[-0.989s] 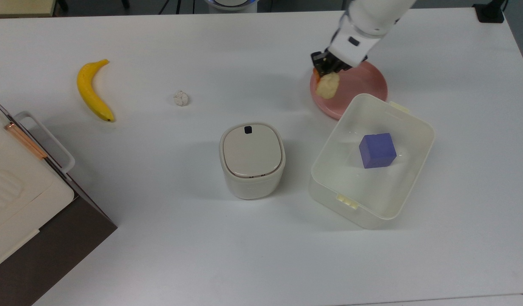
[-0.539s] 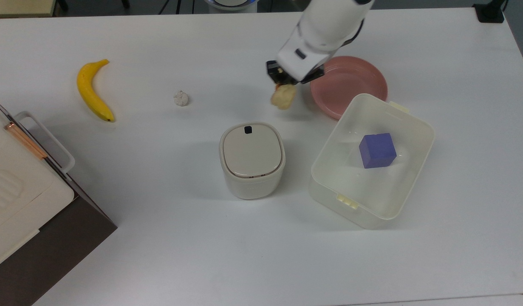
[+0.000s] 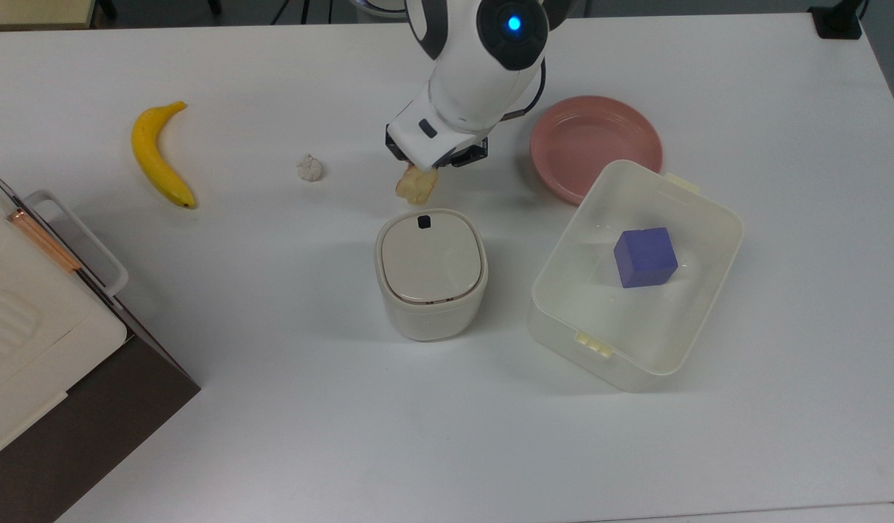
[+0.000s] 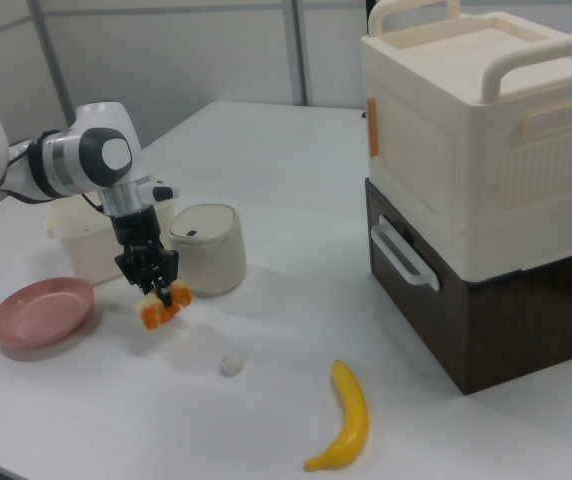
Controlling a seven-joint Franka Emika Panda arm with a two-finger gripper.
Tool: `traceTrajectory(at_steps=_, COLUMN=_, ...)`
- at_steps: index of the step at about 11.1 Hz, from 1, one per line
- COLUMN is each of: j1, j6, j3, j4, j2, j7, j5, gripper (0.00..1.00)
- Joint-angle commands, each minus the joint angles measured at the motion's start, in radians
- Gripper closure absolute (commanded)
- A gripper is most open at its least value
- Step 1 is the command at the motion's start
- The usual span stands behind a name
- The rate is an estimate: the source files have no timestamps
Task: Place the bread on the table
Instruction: 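Carry the bread past the white canister and lower it to the table, then open the gripper to release the bread and raise it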
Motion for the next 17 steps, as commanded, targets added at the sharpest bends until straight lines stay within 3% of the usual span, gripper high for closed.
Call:
traceTrajectory(at_steps=1, j1=0.012, j6=-0.012, j3=-0.009, j4=-0.009, j2=-0.011, j7=-0.003, j5=-0.019, gripper=0.0)
traceTrajectory(at_steps=4, j1=0.009, j6=-0.029, j3=-0.011, j4=-0.006, j2=-0.018, j7=0.003, j5=-0.019, gripper=0.0)
traceTrajectory(at_steps=8, j1=-0.061, j6=-0.093, j3=-0.035, j4=0.046, j2=-0.158, j7=0.005, j5=-0.001, gripper=0.0)
traceTrajectory(at_steps=11, j1=-0.074, j6=-0.121, j3=-0.135, j4=0.108, j2=-0.235, j7=-0.053, j5=0.09, gripper=0.0)
traceTrajectory(at_steps=14, j1=-0.071, j6=-0.135, j3=-0.214, j4=0.157, j2=-0.244, j7=-0.075, j5=0.107, gripper=0.0)
traceTrajectory(at_steps=17, j1=-0.064, j6=-0.162, j3=-0.316, j4=0.175, j2=-0.293, j7=-0.254, j5=0.19, gripper=0.0)
